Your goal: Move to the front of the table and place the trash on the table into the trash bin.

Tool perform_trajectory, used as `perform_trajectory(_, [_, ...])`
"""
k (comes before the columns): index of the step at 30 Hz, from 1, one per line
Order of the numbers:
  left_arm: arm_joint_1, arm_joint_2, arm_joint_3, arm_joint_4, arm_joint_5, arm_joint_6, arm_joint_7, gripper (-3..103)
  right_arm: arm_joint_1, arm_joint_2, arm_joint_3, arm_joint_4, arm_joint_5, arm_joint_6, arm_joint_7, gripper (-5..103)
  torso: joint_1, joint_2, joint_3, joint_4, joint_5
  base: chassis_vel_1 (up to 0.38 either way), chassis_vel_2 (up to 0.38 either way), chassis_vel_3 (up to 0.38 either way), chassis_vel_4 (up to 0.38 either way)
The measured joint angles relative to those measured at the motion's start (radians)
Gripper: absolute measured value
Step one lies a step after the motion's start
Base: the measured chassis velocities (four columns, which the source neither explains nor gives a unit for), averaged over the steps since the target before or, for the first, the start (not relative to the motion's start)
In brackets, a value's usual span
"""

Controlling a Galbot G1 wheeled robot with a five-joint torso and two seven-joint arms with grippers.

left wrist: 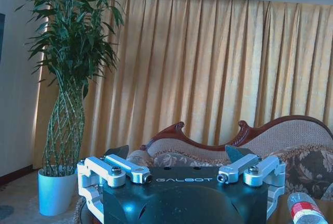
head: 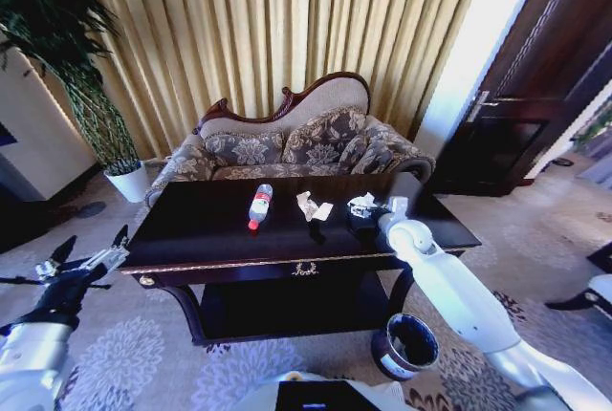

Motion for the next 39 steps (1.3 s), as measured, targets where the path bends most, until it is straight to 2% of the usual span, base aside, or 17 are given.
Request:
perform_trajectory(1, [0.000,0.000,0.002,0.000,-0.001,0.000,0.000,100,-0.002,-0.001,0.000,-0.002,-0.005,0.001,0.000,81,0.000,0.000,0.000,0.0000,-0.0001,0.000,0.000,0.000,0.000])
perform_trajectory(3, [0.000,0.000,0.003,0.000,-0.001,0.000,0.000,100,-0.003,-0.001,0.000,-0.002,-0.005,0.001,0.000,81,0.000,0.000,0.000,0.0000,-0.0001,0.000,0.000,0.000,0.000])
perform_trajectory(6, [-0.001,0.002,0.006,0.000,-0.003,0.000,-0.001,100,-0.009,-0.003,0.002,-0.002,-0.010,0.001,0.000,65,0.000,0.000,0.000,0.0000,-0.0001,0.000,0.000,0.000,0.000])
perform_trajectory(7, [-0.001,0.002,0.006,0.000,-0.003,0.000,-0.001,100,-0.009,-0.003,0.002,-0.002,-0.010,0.001,0.000,65,0.000,0.000,0.000,0.0000,-0.0001,0.000,0.000,0.000,0.000])
perform_trajectory(10, [-0.004,0.003,0.007,0.000,-0.004,0.000,-0.001,100,-0.011,-0.003,0.004,-0.001,-0.012,0.003,0.002,48,0.000,0.000,0.000,0.0000,0.0000,0.000,0.000,0.000,0.000])
perform_trajectory(13, [-0.003,0.003,0.008,0.000,-0.005,0.000,-0.001,100,-0.011,-0.004,0.004,0.001,-0.012,0.003,0.004,42,0.000,0.000,0.000,0.0000,0.0000,0.000,0.000,0.000,0.000])
perform_trajectory(16, [0.002,0.003,0.009,0.000,-0.005,0.000,-0.001,100,-0.012,-0.010,0.004,0.010,-0.008,0.004,0.008,27,0.000,0.000,0.000,0.0001,-0.0001,0.000,0.000,0.000,0.000])
perform_trajectory(18, [0.002,0.003,0.010,0.000,-0.005,-0.001,-0.001,100,-0.013,-0.013,0.003,0.014,-0.006,0.004,0.009,27,0.000,0.000,0.000,0.0001,-0.0001,0.000,0.000,0.000,0.000])
perform_trajectory(22, [-0.001,0.000,0.015,0.000,-0.005,-0.001,-0.001,100,-0.028,-0.016,0.005,0.028,-0.004,0.006,0.009,5,0.000,0.000,0.000,0.0000,0.0000,0.000,0.000,0.000,0.000])
perform_trajectory(25, [-0.001,-0.001,0.016,0.000,-0.004,-0.001,-0.001,100,-0.041,-0.016,0.009,0.036,-0.005,0.024,0.009,1,0.000,0.000,0.000,0.0000,-0.0001,0.000,0.000,0.000,0.000])
perform_trajectory(33, [0.006,0.005,0.012,0.000,-0.007,-0.002,-0.001,100,-0.083,-0.016,0.053,0.118,0.005,0.083,0.034,0,0.000,0.000,0.000,0.0001,0.0000,0.000,0.000,0.000,0.000])
perform_trajectory(39, [0.010,0.031,0.022,0.000,-0.011,-0.002,-0.014,100,-0.207,-0.048,0.163,0.266,-0.014,0.169,0.033,0,0.000,0.000,0.000,0.0001,-0.0002,0.000,0.000,0.000,0.000])
